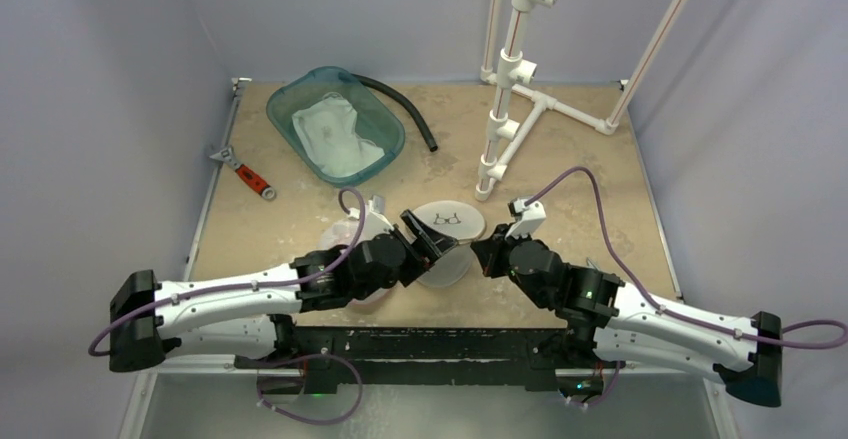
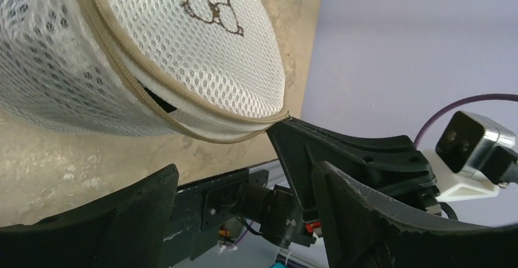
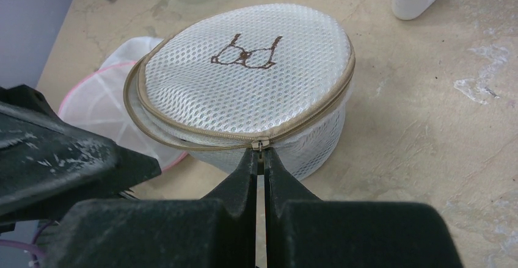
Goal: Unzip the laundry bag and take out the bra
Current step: Unzip the laundry bag at the center of the board.
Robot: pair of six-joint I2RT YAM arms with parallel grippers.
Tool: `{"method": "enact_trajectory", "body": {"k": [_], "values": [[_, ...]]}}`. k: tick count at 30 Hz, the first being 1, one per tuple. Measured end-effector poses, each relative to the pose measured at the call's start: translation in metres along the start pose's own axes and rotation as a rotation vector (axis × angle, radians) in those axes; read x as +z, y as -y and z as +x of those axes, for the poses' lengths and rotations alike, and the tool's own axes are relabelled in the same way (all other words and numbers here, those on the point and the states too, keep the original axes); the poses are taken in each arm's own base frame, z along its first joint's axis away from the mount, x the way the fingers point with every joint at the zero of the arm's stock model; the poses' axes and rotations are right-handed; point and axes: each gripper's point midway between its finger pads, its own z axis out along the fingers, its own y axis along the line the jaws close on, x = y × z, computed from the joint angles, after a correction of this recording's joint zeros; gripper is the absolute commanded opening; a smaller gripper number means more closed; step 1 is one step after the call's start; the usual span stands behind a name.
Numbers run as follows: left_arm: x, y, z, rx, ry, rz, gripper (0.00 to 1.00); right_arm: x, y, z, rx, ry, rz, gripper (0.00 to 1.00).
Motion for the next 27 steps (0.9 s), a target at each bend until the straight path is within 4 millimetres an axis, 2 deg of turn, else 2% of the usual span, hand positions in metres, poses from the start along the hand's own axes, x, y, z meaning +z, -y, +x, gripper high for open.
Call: {"method": "enact_trajectory", "body": {"k": [1,3,9,13,20,24,27], "values": [[0.003,-0.003,0.007,0.002,0.009,-0.009,0.79,0.0,0.001,0.0,0.0,0.0,0.0,0.0],[0.004,-0.004,0.009,-0.013,0.043,-0.014,0.79,-0.001,0.001,0.0,0.001,0.001,-0.002,0.0],[0.006,0.01,-0.011,-0.079,0.165,0.01,0.79,-0.001,0.001,0.0,0.001,0.002,-0.003,0.0],[0.015,0.02,-0.01,-0.081,0.184,0.01,0.78,-0.001,0.001,0.0,0.002,0.003,-0.003,0.0],[0.034,0.005,0.001,-0.05,0.173,-0.042,0.73,-0.002,0.002,0.0,0.0,0.007,-0.008,0.0],[0.042,0.003,0.005,-0.043,0.158,-0.056,0.68,-0.003,0.001,-0.001,-0.001,0.008,-0.01,0.0],[0.047,0.002,0.007,-0.048,0.142,-0.063,0.69,-0.003,0.001,-0.002,0.002,0.01,-0.014,0.0]]}}
